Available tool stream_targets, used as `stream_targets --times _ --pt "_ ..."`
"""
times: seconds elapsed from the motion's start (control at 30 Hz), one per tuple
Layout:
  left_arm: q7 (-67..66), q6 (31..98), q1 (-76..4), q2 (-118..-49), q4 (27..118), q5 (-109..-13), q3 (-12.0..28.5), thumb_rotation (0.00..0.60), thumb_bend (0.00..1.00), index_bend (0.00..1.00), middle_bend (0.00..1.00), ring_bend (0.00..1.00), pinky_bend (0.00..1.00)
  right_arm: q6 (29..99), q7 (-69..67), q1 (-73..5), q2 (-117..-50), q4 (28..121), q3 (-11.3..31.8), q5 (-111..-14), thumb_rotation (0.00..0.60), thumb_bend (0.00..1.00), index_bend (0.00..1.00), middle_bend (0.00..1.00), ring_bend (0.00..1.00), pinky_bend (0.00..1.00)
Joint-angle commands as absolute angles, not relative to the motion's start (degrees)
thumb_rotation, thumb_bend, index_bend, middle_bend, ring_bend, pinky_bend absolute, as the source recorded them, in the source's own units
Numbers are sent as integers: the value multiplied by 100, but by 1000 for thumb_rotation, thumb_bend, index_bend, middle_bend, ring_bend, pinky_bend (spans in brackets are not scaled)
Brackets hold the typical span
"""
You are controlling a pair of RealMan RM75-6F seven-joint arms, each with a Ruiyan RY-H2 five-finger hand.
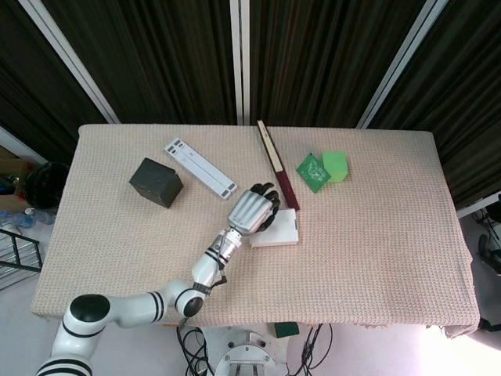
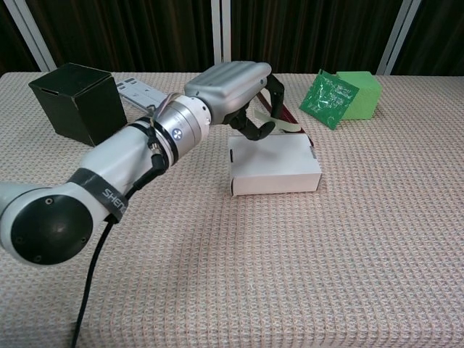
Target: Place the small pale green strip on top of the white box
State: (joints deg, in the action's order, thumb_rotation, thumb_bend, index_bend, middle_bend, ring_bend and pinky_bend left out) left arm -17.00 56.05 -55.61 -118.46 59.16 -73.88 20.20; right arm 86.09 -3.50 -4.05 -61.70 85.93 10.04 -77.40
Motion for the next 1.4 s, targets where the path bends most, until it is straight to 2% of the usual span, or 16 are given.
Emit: stream_targets --times 0.03,0.4,0.6,0.77,1.03,1.27,1.4 --pt "-1658 5460 -5812 -12114 5489 -7293 2115 599 416 595 365 181 275 8593 -341 -413 -6163 8607 1009 -7738 600 489 0 0 0 0" --pt "-1625 5282 -5910 -12336 4989 -7220 1930 597 416 596 365 181 266 8604 -300 -408 -6128 8658 1017 -7751 600 488 0 0 0 0" --pt "-1611 5455 -5884 -12260 5132 -7262 1940 595 416 590 369 180 265 8651 -287 -376 -6114 8684 1007 -7771 600 488 0 0 0 0" --pt "-1639 5464 -5830 -12155 5322 -7211 1929 581 414 530 372 181 265 8629 -271 -387 -6142 8676 993 -7787 600 489 0 0 0 0" --pt "-1689 5409 -5783 -12094 5424 -7137 1863 555 411 496 369 181 264 8616 -198 -408 -6166 8698 990 -7803 600 489 0 0 0 0" --pt "-1762 5387 -5744 -12005 5546 -7151 1759 550 412 495 362 181 255 8652 -144 -394 -6143 8733 996 -7806 600 489 0 0 0 0" --pt "-1781 5376 -5702 -11947 5670 -7126 1726 516 413 495 356 181 252 8673 -145 -383 -6145 8731 993 -7817 600 488 0 0 0 0"
